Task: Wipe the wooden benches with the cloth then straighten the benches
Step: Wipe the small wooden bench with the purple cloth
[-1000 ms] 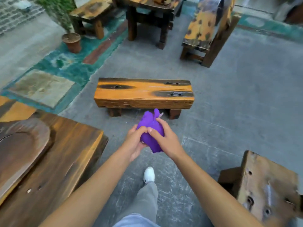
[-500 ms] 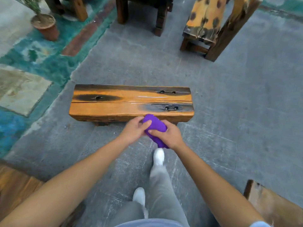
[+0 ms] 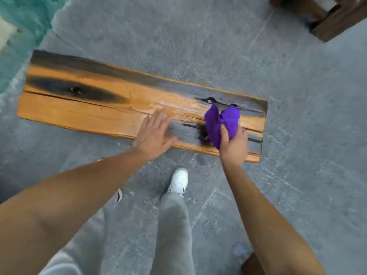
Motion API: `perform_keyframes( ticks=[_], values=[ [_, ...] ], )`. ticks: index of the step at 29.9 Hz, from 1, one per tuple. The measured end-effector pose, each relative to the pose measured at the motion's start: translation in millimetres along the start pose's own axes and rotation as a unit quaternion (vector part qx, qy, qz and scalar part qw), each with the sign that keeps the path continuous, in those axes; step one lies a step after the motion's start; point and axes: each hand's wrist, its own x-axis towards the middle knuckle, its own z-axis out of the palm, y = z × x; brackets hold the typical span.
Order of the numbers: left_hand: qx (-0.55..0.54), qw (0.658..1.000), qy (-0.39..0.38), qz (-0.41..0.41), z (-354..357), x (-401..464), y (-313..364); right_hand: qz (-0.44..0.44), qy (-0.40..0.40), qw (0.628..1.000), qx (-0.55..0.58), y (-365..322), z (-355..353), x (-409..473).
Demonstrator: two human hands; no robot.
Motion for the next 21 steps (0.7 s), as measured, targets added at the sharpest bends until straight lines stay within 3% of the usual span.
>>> perform_keyframes(
  ticks=[3,6,10,12,15,18,21],
  values=[
    [0.066,0.997,-0.013,0.031,36,20,-16,0.004,-0.028,0.993,-0.113,22,29,31],
    [0.095,0.992,-0.042,0.065,52,11,-24,-0.021,0.029,0.987,-0.154,47,43,60],
    [0.106,0.988,-0.031,-0.105,62,-24,-70,-0.015,0.037,0.994,-0.105,36,86,60],
    [0.092,0.984,-0.047,-0.146,67,-31,-84,-0.002,0.032,0.991,-0.127,6,121,49],
    [0.067,0.981,-0.061,-0.173,77,-24,-88,-0.092,0.016,0.983,-0.160,-48,171,25],
    [0.037,0.975,-0.024,-0.217,85,-20,-76,-0.199,-0.021,0.967,-0.158,-89,205,2],
    [0.036,0.967,-0.002,-0.251,79,-16,-81,-0.254,-0.077,0.948,-0.174,-75,192,11]
  ],
)
